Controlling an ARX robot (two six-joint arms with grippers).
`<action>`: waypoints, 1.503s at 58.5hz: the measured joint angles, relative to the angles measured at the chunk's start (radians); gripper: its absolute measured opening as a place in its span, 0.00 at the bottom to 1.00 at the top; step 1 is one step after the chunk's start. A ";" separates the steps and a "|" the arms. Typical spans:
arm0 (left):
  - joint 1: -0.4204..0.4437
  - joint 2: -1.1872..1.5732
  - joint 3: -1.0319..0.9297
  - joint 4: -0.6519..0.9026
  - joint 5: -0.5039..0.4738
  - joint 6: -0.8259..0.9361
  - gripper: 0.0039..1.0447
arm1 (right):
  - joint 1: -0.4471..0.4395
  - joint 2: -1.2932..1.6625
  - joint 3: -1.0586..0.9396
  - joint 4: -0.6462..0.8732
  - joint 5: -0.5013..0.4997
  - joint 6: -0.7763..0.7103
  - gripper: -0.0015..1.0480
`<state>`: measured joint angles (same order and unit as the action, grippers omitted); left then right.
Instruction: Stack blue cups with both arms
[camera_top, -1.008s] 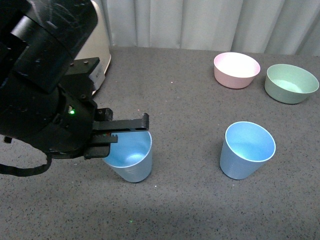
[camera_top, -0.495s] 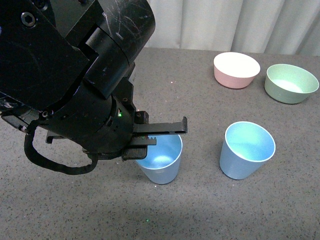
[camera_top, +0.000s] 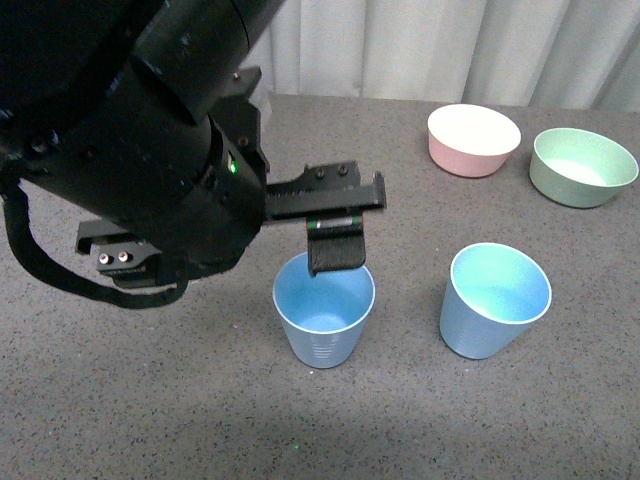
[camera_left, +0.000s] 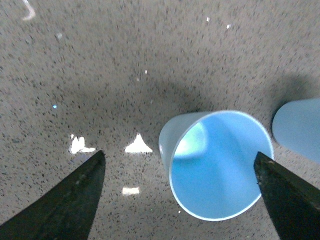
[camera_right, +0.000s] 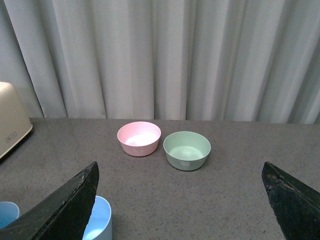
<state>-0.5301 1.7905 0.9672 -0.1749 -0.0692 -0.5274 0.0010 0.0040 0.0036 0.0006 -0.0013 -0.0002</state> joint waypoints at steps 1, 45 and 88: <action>0.000 -0.005 0.000 0.002 -0.001 -0.001 0.88 | 0.000 0.000 0.000 0.000 0.000 0.000 0.91; 0.320 -0.602 -0.843 1.228 -0.132 0.516 0.03 | 0.000 0.000 0.000 0.000 0.000 0.000 0.91; 0.527 -1.207 -0.948 0.748 0.069 0.520 0.03 | 0.000 0.000 0.000 0.000 0.000 0.000 0.91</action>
<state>-0.0029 0.5831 0.0189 0.5728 -0.0006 -0.0074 0.0010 0.0040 0.0036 0.0006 -0.0013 -0.0002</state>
